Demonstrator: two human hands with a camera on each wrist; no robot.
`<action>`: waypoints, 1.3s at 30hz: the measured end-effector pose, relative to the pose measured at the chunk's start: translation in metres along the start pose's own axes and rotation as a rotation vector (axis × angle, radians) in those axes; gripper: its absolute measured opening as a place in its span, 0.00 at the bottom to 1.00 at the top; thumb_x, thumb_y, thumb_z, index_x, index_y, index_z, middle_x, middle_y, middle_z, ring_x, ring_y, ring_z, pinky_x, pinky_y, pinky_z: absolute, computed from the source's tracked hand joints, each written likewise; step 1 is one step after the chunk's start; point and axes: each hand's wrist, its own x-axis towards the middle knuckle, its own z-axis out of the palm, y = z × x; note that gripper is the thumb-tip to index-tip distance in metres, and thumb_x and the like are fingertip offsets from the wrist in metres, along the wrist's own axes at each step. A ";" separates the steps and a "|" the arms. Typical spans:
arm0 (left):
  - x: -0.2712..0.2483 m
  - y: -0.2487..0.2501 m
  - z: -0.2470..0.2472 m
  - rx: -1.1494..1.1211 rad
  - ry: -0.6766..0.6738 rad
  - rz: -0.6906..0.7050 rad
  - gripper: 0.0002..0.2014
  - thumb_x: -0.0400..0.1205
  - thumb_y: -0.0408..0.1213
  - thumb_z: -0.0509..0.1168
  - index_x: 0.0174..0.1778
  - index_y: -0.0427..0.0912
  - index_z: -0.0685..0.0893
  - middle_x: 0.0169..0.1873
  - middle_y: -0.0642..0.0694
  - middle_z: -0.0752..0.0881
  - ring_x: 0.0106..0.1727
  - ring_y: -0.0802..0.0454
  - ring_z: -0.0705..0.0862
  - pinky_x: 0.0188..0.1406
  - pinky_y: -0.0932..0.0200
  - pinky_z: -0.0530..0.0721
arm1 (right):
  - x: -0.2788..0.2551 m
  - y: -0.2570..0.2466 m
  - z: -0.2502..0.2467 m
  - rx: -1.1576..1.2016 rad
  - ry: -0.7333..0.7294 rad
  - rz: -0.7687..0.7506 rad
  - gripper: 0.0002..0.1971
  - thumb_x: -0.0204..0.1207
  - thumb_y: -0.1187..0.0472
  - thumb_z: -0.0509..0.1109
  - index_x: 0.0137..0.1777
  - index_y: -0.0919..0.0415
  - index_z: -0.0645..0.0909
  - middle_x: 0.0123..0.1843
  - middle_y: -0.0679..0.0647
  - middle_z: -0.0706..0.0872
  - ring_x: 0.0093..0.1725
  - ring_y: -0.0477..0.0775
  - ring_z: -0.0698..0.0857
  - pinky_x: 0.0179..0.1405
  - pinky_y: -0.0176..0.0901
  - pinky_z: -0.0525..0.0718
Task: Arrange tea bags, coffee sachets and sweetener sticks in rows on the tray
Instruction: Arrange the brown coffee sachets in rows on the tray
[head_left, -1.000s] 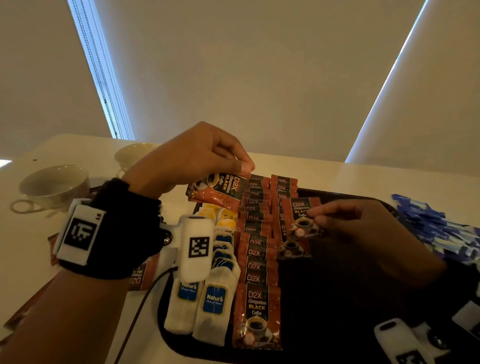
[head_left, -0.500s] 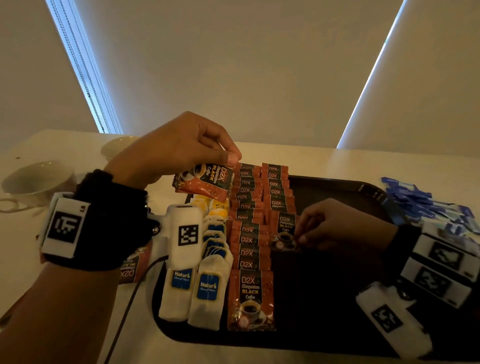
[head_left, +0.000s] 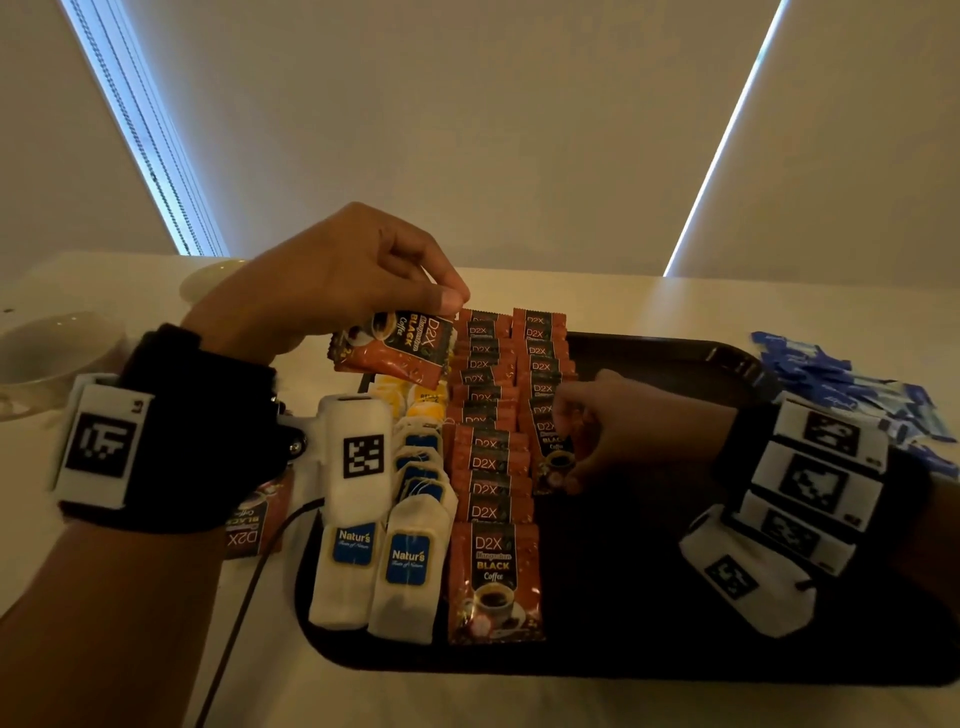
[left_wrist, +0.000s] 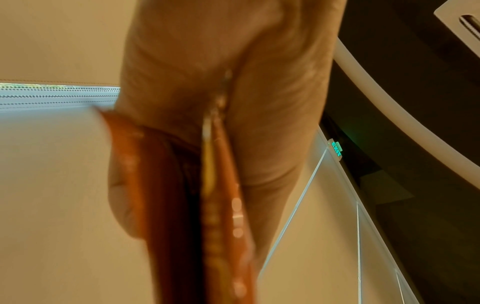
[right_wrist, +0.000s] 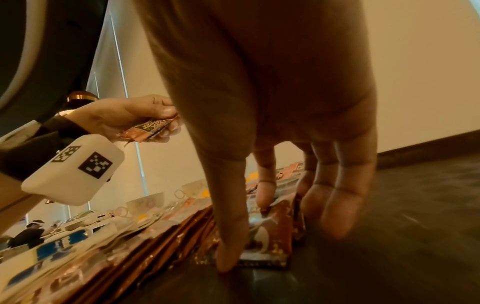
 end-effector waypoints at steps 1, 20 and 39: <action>0.000 0.000 0.000 -0.001 0.000 -0.002 0.08 0.74 0.40 0.71 0.47 0.44 0.88 0.36 0.46 0.91 0.38 0.52 0.91 0.29 0.66 0.86 | 0.001 0.000 0.000 -0.011 -0.004 -0.002 0.22 0.65 0.52 0.80 0.52 0.49 0.71 0.57 0.50 0.67 0.55 0.49 0.71 0.45 0.33 0.75; -0.001 -0.001 0.003 0.003 -0.009 0.017 0.07 0.75 0.38 0.71 0.47 0.43 0.88 0.36 0.42 0.91 0.37 0.51 0.90 0.26 0.70 0.84 | 0.015 0.004 -0.004 -0.024 -0.032 -0.040 0.17 0.70 0.60 0.76 0.52 0.51 0.72 0.53 0.48 0.74 0.49 0.45 0.73 0.48 0.37 0.78; 0.002 0.008 0.026 -0.110 0.103 0.201 0.08 0.73 0.42 0.73 0.42 0.44 0.84 0.31 0.48 0.88 0.29 0.62 0.84 0.27 0.72 0.79 | -0.028 -0.063 -0.003 0.824 0.313 -0.263 0.09 0.74 0.53 0.69 0.43 0.60 0.81 0.38 0.51 0.88 0.36 0.44 0.87 0.41 0.43 0.89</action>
